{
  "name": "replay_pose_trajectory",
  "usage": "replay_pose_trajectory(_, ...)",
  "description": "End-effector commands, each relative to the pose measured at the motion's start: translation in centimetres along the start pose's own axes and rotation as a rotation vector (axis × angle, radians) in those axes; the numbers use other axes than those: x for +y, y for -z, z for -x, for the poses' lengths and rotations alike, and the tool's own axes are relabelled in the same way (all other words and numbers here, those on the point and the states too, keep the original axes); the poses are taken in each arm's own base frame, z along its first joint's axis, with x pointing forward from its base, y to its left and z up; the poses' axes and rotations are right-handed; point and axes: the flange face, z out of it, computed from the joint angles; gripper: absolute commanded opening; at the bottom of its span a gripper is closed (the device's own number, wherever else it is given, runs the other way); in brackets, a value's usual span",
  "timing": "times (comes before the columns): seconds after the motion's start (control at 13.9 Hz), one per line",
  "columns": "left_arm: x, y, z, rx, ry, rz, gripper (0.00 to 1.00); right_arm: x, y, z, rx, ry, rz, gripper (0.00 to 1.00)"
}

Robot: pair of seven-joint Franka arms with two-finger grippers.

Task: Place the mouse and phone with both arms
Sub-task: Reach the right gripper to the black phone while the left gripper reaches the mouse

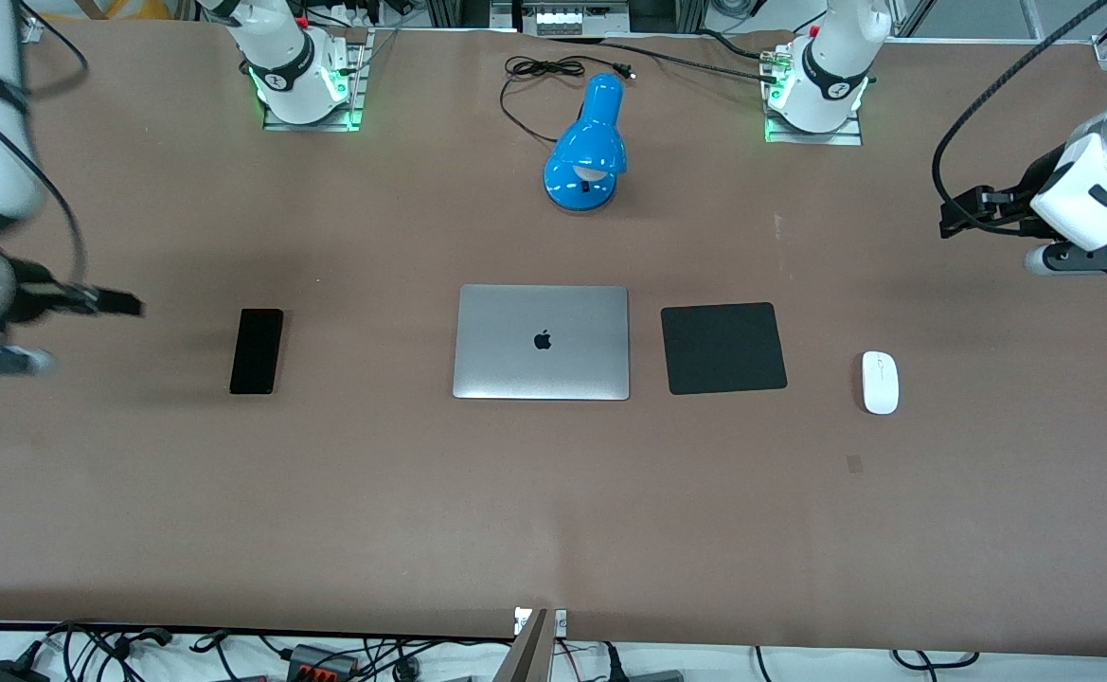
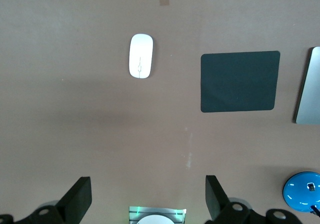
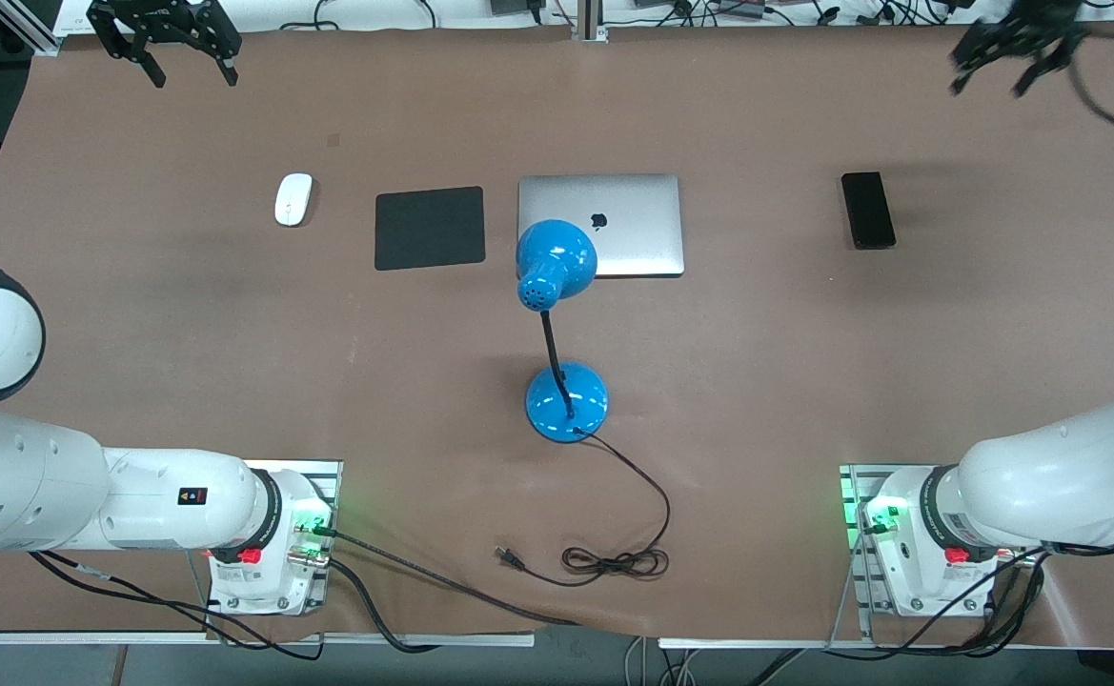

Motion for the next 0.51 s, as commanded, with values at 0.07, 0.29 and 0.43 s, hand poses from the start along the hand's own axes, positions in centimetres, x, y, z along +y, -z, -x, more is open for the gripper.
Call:
replay_pose_trajectory(0.07,-1.3,-3.4,-4.2,-0.084,-0.035,0.013,1.0,-2.8,-9.1,-2.5,0.017,-0.011,0.003,1.0)
replay_pose_trajectory(0.29,-4.0,-8.1,-7.5,-0.096,-0.066,0.014,1.0,-5.2,-15.9,-1.7,0.063,-0.036,0.015,1.0)
replay_pose_trajectory(0.43,-5.0,-11.7,-8.8,-0.041,-0.054,0.015,1.0,-5.0,-19.2,-1.1,0.083,-0.037,0.015,1.0)
